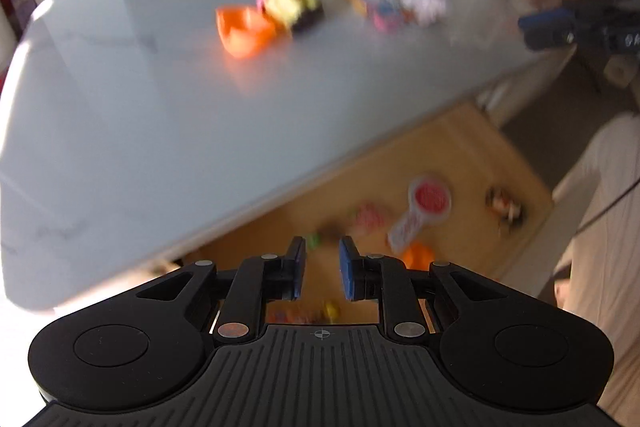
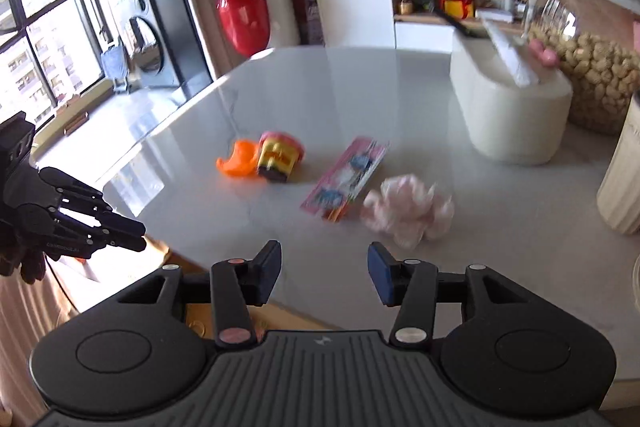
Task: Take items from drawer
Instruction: 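Grasp the pink-and-teal toy with the left tool while the right reaches into the drawer, then grasp the red keychain toy with the right tool while the left lifts the pink toy, then lower the pink toy and red keychain toy onto the counter and open both tools, then grasp the orange pumpkin-shaped lid in the drawer with the left tool, then grasp the brown lollipop packet with the right tool while the left holds the orange lid, then lift the orange lid and lollipop onto the counter and open both tools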
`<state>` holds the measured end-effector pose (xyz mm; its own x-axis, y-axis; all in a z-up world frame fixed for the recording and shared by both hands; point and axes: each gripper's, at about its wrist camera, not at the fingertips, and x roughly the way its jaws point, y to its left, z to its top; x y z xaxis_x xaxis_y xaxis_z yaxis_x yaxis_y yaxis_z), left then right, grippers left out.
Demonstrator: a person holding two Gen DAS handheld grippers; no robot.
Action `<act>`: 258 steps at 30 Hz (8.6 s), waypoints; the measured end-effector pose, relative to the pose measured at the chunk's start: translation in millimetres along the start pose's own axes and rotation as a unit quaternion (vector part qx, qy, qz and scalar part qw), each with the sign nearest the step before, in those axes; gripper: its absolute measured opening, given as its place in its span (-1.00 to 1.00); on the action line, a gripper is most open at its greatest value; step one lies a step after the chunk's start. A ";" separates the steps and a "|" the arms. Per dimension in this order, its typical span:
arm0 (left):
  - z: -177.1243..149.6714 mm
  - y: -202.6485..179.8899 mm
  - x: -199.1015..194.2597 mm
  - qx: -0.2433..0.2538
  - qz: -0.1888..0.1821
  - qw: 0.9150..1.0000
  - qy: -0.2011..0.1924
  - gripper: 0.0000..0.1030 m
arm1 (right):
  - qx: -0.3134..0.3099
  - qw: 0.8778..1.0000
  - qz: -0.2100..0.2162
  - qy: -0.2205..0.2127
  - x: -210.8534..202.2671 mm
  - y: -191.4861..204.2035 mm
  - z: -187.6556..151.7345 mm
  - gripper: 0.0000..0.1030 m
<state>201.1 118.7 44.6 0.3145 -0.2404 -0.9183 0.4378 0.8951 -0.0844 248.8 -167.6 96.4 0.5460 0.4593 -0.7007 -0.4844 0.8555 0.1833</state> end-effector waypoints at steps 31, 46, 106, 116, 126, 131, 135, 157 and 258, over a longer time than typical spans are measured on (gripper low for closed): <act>-27.7 15.2 160.4 -0.252 -0.016 0.923 0.290 0.52 | -0.020 0.985 0.041 0.169 83.1 32.5 -104.6 -0.07; -34.7 -1.8 82.4 -0.189 -0.084 0.971 0.118 -0.26 | -0.039 0.983 0.015 0.180 90.8 24.0 -113.5 -0.07; -64.3 46.9 -50.9 -0.230 -0.147 0.934 -0.230 -0.26 | -0.100 0.991 0.013 0.084 -6.2 70.8 -49.3 0.11; 51.7 24.2 -127.5 -0.175 0.011 0.916 -0.361 -0.23 | -0.054 0.985 -0.080 -0.141 -77.0 31.9 51.1 0.12; 53.6 65.6 -4.1 -0.260 0.027 0.921 -0.290 -0.23 | 0.021 0.987 -0.136 -0.084 60.3 -18.9 47.6 0.12; 50.1 67.2 7.1 -0.243 0.026 0.928 -0.282 -0.03 | 0.058 0.987 -0.143 -0.035 98.1 -33.1 26.6 0.12; 51.7 59.6 -1.9 -0.220 0.048 0.926 -0.303 -0.12 | 0.069 0.988 -0.132 -0.026 101.6 -36.3 19.4 0.12; 11.8 -81.9 44.0 0.047 -0.097 0.994 -0.004 -0.12 | 0.087 0.995 -0.043 0.035 4.2 -32.8 -75.2 0.17; -59.7 14.1 39.2 -0.100 -0.061 0.990 -0.078 -0.76 | -0.164 0.975 -0.002 0.149 41.2 74.1 -68.7 -0.31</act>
<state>169.3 144.3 -15.7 0.4018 -0.3927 -0.8272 0.3099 0.9084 -0.2807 188.4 -101.7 33.8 0.3499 0.3240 -0.8790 -0.7021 0.7118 -0.0171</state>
